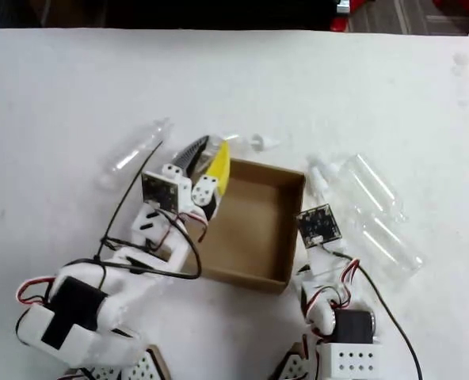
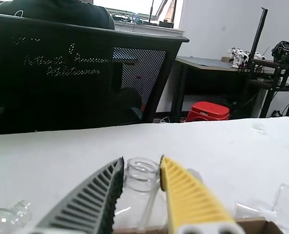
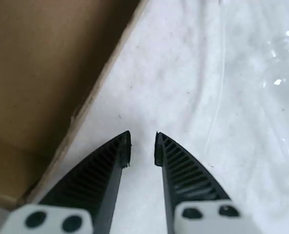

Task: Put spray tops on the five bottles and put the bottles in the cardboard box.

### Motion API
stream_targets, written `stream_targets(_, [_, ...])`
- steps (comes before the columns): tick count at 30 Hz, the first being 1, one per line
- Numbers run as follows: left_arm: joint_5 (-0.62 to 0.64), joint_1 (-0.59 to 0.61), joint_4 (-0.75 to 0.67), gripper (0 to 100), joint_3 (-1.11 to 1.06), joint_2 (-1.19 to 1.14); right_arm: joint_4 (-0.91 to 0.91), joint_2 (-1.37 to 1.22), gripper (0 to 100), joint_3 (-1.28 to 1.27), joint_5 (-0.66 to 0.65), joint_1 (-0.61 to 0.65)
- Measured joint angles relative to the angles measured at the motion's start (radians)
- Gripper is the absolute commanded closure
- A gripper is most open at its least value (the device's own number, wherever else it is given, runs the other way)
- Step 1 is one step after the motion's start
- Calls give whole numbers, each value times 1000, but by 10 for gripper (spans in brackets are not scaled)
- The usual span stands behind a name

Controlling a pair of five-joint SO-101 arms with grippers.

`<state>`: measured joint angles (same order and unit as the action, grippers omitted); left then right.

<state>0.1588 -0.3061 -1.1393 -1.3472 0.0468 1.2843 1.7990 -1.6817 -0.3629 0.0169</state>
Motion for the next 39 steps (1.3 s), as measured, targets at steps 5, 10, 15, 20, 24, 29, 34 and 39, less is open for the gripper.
stream_targets(5, [0,0,0,842,2,0,0,0,932,0,0,0])
stream_targets(10, [0,0,0,842,-35,63,0,0,932,0,0,0])
stream_targets(15, [0,15,52,842,-95,227,0,0,932,0,0,0])
stream_targets(20, [89,71,265,842,-100,466,0,0,932,0,0,0])
stream_targets(24, [132,114,546,841,-57,720,0,0,932,0,0,0])
stream_targets(29, [180,114,1060,841,121,1039,0,0,932,0,0,0])
stream_targets(34, [183,123,1628,839,356,1169,0,0,932,0,0,0])
stream_targets(39, [114,222,1941,842,511,1160,0,0,932,0,0,0])
